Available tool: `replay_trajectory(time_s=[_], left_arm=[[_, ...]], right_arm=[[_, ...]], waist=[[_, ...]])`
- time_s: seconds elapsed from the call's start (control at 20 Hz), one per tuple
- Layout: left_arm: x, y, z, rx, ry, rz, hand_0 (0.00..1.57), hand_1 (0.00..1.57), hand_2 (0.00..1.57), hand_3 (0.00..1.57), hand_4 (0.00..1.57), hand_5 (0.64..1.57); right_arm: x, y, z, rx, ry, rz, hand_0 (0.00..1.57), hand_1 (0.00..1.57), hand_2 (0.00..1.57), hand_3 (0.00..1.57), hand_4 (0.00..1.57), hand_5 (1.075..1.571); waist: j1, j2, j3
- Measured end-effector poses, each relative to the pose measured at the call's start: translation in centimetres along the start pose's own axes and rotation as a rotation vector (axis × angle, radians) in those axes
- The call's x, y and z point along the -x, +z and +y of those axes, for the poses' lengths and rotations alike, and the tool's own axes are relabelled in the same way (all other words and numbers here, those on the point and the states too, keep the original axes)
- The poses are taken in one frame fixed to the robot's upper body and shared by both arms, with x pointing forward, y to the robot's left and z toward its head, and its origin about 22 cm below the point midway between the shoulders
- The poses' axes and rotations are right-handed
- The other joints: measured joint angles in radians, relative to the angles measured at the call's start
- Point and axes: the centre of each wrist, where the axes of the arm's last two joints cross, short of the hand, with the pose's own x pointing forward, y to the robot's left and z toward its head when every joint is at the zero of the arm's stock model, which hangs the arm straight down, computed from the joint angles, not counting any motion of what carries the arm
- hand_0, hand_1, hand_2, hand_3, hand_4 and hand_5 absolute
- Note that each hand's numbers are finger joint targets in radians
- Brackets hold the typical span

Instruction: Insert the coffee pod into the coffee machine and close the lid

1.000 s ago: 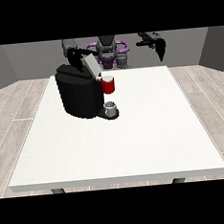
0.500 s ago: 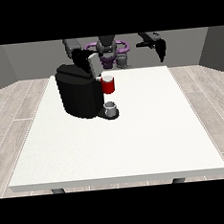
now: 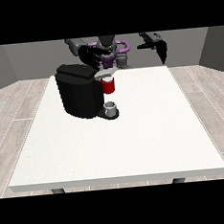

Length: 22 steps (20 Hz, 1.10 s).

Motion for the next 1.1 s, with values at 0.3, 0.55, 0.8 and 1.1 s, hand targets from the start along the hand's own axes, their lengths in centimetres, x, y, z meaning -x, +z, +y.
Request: replay_trajectory(time_s=[0.3, 0.55, 0.8, 1.1], left_arm=[[-0.2, -0.3, -0.1, -0.005, -0.001, -0.008, 0.0, 0.0, 0.0, 0.0, 0.14, 1.571], [-0.2, -0.2, 1.1, -0.01, -0.003, -0.011, 0.0, 0.0, 0.0, 0.0, 0.0, 1.571], [0.4, 0.1, 1.4, -0.015, 0.0, -0.007, 0.0, 0.0, 0.0, 0.0, 0.2, 1.571], [2.9, 2.2, 1.0, -0.039, 0.017, 0.048, 0.0, 0.0, 0.0, 0.0, 0.19, 1.571]], right_arm=[[-1.2, -1.1, 0.8, -0.01, 0.052, -0.035, 0.0, 0.0, 0.0, 0.0, 0.14, 1.571], [-1.9, -1.6, 1.5, -0.033, 0.049, -0.063, 0.0, 0.0, 0.0, 0.0, 0.03, 1.571], [-1.5, -0.9, 3.7, -0.095, 0.001, -0.102, 0.0, 0.0, 0.0, 0.0, 0.35, 1.571], [2.6, 3.6, 6.1, -0.11, -0.156, -0.059, 0.0, 0.0, 0.0, 0.0, 0.16, 1.571]], waist=[[0.01, 0.017, 0.0007], [0.004, 0.013, 0.0007], [-0.02, -0.029, 0.0006], [-0.067, -0.132, 0.0008]])
